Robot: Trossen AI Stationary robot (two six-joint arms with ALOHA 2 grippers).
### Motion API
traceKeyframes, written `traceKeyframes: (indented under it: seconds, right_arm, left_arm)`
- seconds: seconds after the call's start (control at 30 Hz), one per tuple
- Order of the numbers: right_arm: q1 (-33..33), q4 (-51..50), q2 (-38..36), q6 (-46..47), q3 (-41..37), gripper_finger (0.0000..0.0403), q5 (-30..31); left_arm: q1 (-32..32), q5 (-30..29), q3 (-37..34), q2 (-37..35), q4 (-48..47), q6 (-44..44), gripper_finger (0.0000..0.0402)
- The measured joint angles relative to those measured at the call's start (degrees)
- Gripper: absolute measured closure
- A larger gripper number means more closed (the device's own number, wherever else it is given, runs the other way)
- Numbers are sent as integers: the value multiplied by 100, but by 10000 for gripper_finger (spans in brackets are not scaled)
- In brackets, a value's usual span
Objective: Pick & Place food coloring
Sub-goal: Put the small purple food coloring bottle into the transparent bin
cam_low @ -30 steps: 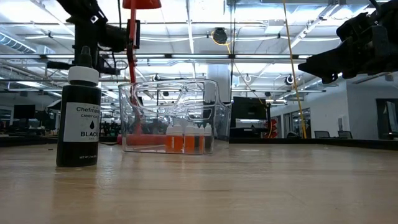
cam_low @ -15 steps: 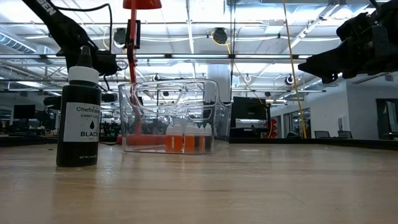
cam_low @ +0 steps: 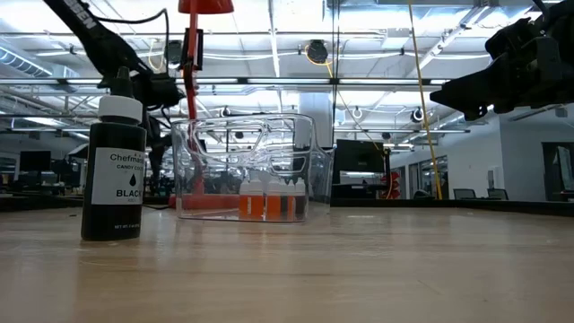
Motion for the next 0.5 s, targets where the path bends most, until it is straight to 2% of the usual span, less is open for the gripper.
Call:
traceKeyframes:
  seconds: [0.17, 0.33, 0.5]
  right_arm:
    - [-1, -1, -1, 2, 0, 234, -2]
    - [1, 1, -1, 0, 0, 234, 0]
    - [0, 1, -1, 0, 0, 234, 0]
  left_arm:
    - [203, -74, 821, 719, -631, 144, 182]
    - [259, -176, 1510, 1433, -1203, 502, 177]
    - [269, -283, 1814, 2056, -1400, 600, 177]
